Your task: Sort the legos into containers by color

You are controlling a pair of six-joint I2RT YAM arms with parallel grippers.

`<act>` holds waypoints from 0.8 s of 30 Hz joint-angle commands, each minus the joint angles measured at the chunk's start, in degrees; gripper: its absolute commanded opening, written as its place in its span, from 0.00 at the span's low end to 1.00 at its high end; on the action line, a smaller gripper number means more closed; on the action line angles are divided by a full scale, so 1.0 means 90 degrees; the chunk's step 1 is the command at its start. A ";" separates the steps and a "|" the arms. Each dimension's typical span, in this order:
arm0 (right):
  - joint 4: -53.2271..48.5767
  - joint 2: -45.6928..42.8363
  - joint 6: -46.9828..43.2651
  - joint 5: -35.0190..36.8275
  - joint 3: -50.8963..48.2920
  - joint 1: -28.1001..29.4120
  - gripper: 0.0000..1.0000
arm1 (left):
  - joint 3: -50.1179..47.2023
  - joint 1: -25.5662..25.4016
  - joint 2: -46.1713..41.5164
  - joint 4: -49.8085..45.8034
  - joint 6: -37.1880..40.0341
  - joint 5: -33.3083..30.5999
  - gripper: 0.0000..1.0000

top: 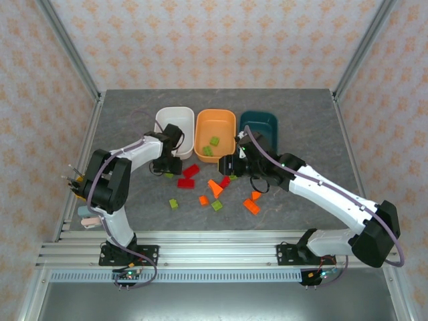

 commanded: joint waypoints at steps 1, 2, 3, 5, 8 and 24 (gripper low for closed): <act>-0.0091 0.0072 0.0072 0.0056 0.0098 0.0024 0.61 | 0.0167 0.0044 0.0191 0.0070 0.0099 -0.0112 0.57; -0.0096 0.0074 0.0075 0.0056 0.0103 0.0023 0.61 | 0.0173 0.0045 0.0231 0.0076 0.0091 -0.0084 0.57; -0.0106 0.0075 0.0076 0.0068 0.0103 0.0025 0.61 | 0.0172 0.0045 0.0264 0.0099 0.0090 -0.0046 0.55; -0.0125 0.0067 0.0073 0.0079 0.0103 0.0025 0.61 | 0.0167 0.0045 0.0287 0.0151 0.0075 0.0035 0.49; -0.0151 0.0068 0.0072 0.0090 0.0093 0.0023 0.61 | 0.0138 0.0043 0.0287 0.0189 0.0045 0.0039 0.41; -0.0205 0.0028 0.0027 0.0576 0.0377 0.0023 0.60 | -0.0328 -0.0210 -0.2063 -0.1159 -0.0816 0.0035 0.31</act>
